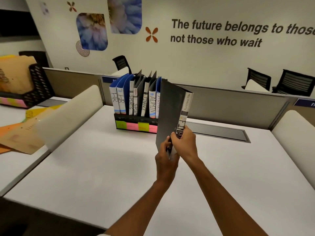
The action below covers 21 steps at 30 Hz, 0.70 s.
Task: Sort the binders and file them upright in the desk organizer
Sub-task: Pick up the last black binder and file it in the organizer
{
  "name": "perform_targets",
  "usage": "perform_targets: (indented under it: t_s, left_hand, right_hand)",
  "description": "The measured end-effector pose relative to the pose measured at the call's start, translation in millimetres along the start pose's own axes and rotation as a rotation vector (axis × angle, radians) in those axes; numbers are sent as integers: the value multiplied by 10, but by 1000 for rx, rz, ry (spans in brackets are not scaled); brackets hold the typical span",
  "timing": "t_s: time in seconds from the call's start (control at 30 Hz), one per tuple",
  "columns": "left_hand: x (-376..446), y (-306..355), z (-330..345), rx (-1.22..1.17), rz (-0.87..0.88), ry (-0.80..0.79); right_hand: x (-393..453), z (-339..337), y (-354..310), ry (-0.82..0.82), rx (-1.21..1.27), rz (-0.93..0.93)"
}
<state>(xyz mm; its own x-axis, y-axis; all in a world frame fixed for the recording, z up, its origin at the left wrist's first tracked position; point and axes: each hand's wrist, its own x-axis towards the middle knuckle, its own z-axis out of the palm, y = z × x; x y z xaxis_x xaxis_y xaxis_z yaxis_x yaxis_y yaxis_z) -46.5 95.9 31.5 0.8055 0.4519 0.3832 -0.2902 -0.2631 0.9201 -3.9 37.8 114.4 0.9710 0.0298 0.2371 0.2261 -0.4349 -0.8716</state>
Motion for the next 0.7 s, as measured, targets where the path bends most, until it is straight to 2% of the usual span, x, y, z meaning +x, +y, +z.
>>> perform_targets:
  t_s: [0.23,0.47,0.7]
  left_hand:
    - [458,-239,-348,66,101,-70]
    - [1100,-655,-777,71,-23,-47]
    - [1906,-1118,-1032,246,-24,-207]
  right_hand:
    - [283,330,-157,33,29,-46]
    - [633,714,-368,79,69,-83]
    - [943,1068,-423,143,56,-42]
